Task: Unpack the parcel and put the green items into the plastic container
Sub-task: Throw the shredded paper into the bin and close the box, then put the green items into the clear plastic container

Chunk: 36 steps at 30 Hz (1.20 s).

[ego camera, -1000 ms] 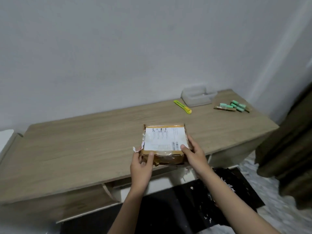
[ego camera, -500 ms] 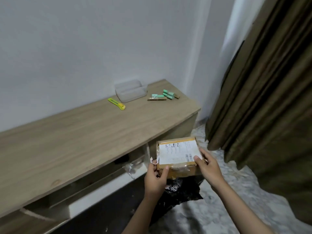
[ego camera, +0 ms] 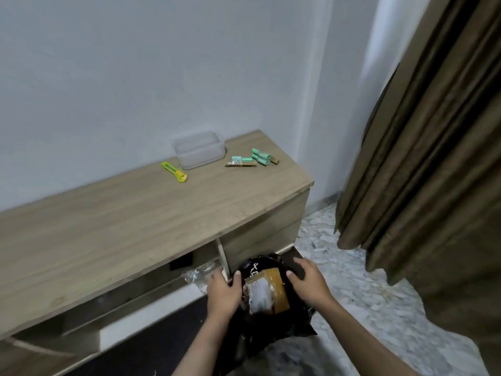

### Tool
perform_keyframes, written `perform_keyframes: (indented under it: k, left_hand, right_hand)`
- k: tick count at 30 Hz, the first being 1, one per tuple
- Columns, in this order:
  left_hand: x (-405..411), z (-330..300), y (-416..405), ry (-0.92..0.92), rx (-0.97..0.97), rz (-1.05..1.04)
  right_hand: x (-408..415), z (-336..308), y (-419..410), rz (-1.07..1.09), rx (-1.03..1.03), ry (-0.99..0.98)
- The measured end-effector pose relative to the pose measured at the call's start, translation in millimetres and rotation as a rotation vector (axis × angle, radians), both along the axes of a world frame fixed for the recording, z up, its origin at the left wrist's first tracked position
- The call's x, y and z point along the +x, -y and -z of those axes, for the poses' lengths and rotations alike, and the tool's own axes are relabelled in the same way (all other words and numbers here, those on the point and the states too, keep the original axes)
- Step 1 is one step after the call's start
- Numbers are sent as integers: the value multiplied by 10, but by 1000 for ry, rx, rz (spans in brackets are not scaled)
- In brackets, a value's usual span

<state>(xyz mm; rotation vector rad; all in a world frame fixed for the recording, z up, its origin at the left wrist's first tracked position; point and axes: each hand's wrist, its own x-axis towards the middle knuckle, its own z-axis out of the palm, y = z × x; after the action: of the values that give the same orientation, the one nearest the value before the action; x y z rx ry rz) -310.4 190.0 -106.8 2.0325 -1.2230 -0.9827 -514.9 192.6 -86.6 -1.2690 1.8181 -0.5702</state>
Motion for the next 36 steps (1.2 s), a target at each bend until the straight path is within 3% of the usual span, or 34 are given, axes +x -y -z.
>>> perform_keyframes:
  k: [6, 9, 18, 22, 25, 29, 36]
  left_hand:
    - [107, -519, 400, 7, -393, 3]
    - [245, -724, 804, 38, -499, 18]
    - [870, -844, 2336, 174, -493, -45]
    - [1028, -787, 2830, 200, -449, -81]
    - [1037, -727, 3076, 177, -466, -84]
    - [1012, -661, 3359, 119, -478, -91]
    - [960, -586, 3567, 94, -491, -158]
  right_hand:
    - [114, -192, 505, 64, -128, 74]
    - [254, -397, 885, 44, -227, 87]
    - [504, -766, 2408, 13, -453, -36]
    - [500, -668, 3020, -13, -429, -269]
    - [521, -579, 3309, -35, -289, -448]
    - [615, -413, 3525, -127, -166, -481]
    - [837, -277, 3791, -189, -296, -572]
